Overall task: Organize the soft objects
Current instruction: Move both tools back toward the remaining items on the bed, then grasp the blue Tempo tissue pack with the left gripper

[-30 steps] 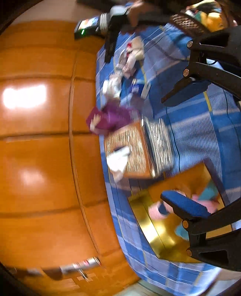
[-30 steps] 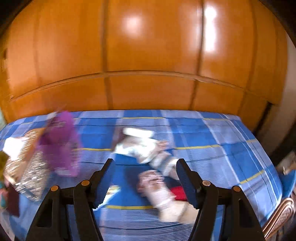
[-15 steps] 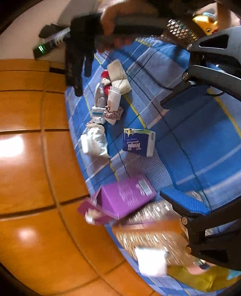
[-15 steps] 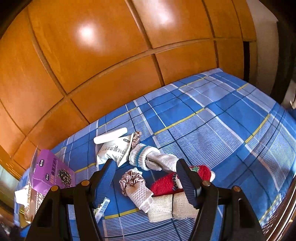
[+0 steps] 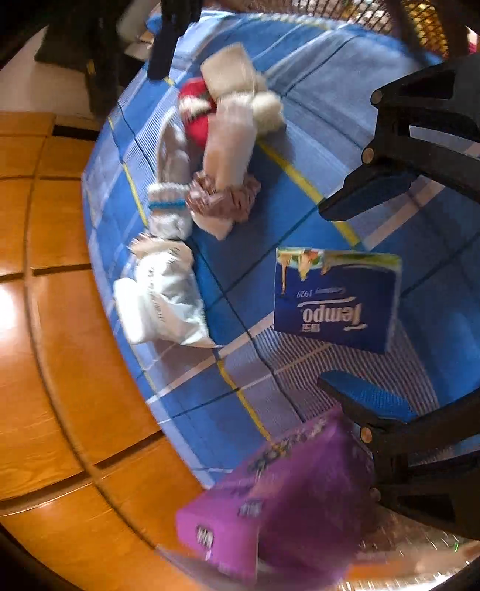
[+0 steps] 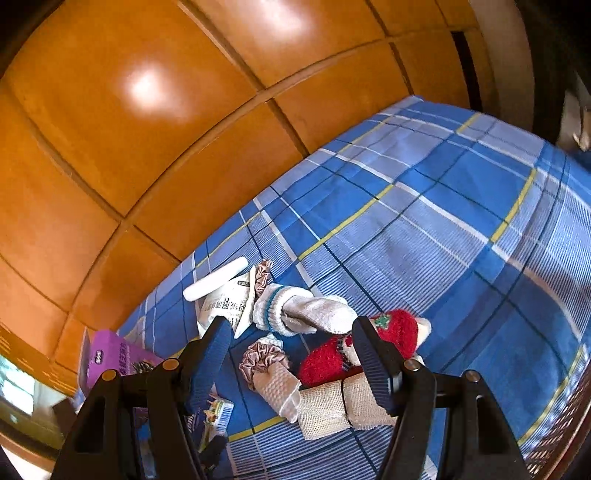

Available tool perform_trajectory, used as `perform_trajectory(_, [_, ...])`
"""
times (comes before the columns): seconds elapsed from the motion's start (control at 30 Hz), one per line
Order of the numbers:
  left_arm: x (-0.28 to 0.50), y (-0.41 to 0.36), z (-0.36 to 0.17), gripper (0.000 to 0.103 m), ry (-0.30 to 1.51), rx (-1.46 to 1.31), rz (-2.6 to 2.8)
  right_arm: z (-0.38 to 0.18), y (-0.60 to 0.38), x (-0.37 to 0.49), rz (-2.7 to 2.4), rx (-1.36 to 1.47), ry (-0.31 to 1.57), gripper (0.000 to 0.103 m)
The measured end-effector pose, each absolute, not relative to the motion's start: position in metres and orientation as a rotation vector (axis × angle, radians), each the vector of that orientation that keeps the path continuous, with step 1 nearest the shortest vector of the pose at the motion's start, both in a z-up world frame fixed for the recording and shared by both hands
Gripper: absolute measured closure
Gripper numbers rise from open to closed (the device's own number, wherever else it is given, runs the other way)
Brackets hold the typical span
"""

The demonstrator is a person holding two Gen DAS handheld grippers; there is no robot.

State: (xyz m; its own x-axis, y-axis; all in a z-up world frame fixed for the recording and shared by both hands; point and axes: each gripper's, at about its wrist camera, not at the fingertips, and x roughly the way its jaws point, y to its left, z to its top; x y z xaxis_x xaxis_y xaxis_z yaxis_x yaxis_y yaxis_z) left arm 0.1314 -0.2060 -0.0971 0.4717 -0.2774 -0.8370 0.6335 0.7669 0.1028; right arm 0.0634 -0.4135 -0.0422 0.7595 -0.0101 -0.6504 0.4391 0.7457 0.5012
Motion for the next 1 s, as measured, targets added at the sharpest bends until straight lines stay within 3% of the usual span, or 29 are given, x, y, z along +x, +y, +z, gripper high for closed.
perform_trajectory(0.03, [0.135,-0.207,-0.102,0.024,0.938,0.424,-0.583,-0.044,-0.416,0.063,-0.267,0.713,0.673,0.034])
perform_trajectory(0.07, [0.139,-0.209,-0.108,0.043,0.961,0.414,-0.590,-0.045,-0.417,0.063,-0.266,0.725,0.673,0.034])
perform_trajectory(0.1, [0.140,-0.208,-0.111,0.049,0.976,0.403,-0.590,-0.046,-0.420,0.063,-0.264,0.742,0.673,0.034])
perform_trajectory(0.43, [0.106,-0.179,-0.112,0.050,0.931,0.318,-0.595,-0.050,-0.417,0.068,-0.266,0.732,0.711,0.034])
perform_trajectory(0.77, [0.100,-0.167,-0.113,0.050,0.933,0.277,-0.584,-0.081,-0.330,0.148,-0.128,0.087,1.100,0.037])
perform_trajectory(0.8, [0.100,-0.166,-0.113,0.050,0.934,0.273,-0.582,-0.090,-0.325,0.152,-0.134,0.027,1.132,0.045])
perform_trajectory(0.83, [0.100,-0.165,-0.112,0.050,0.936,0.269,-0.578,-0.097,-0.321,0.154,-0.124,-0.001,1.150,0.062])
perform_trajectory(1.0, [0.102,-0.159,-0.094,0.051,0.951,0.200,-0.593,-0.102,-0.319,0.150,-0.093,-0.008,1.149,0.070])
